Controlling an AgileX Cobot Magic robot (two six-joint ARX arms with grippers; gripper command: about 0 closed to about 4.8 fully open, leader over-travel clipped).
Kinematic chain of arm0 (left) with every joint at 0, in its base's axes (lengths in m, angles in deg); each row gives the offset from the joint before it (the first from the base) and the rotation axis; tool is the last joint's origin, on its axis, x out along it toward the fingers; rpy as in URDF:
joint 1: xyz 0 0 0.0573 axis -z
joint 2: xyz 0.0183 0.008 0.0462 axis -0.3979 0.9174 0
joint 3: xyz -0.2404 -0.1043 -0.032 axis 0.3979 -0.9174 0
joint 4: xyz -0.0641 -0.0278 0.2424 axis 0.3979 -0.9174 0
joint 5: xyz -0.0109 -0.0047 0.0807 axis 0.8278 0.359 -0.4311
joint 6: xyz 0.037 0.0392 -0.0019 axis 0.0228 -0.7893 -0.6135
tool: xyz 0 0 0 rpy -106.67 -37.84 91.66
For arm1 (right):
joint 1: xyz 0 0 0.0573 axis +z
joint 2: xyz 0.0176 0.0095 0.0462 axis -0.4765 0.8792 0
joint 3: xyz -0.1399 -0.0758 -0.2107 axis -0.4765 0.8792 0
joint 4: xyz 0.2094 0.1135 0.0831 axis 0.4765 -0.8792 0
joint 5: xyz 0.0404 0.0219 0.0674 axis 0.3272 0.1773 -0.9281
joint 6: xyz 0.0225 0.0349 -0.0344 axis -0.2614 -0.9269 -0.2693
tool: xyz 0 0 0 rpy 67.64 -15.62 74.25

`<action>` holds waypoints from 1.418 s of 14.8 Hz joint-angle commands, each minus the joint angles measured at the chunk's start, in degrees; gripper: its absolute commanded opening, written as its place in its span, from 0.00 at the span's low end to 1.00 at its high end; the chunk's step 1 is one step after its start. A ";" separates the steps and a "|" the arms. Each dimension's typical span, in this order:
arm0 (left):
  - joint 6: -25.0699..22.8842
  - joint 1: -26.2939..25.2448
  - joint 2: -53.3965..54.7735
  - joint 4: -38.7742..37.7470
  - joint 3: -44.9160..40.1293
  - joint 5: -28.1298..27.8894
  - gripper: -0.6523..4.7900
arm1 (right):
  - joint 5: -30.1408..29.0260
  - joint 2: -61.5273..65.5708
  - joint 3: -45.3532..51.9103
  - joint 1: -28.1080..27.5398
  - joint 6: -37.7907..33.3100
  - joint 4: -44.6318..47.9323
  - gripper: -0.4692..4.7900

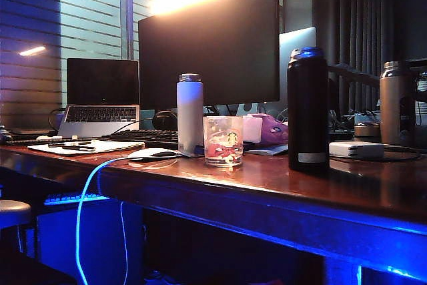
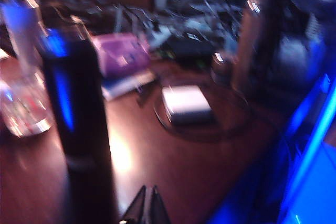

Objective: Pick up the black thermos, pour a little water from inside into the glass cup, then place the black thermos back on the table.

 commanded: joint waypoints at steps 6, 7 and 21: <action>0.15 -0.02 -0.24 0.66 0.28 0.28 0.11 | -3.87 -12.46 7.34 -6.38 -0.72 -11.58 0.09; 0.15 -0.02 -0.24 0.66 0.28 0.26 0.11 | -3.80 -13.25 8.28 -6.43 -0.72 -12.68 0.09; 0.15 -0.02 -0.20 0.63 0.28 0.26 0.11 | -3.19 -15.80 9.53 -7.52 -1.53 -14.95 0.09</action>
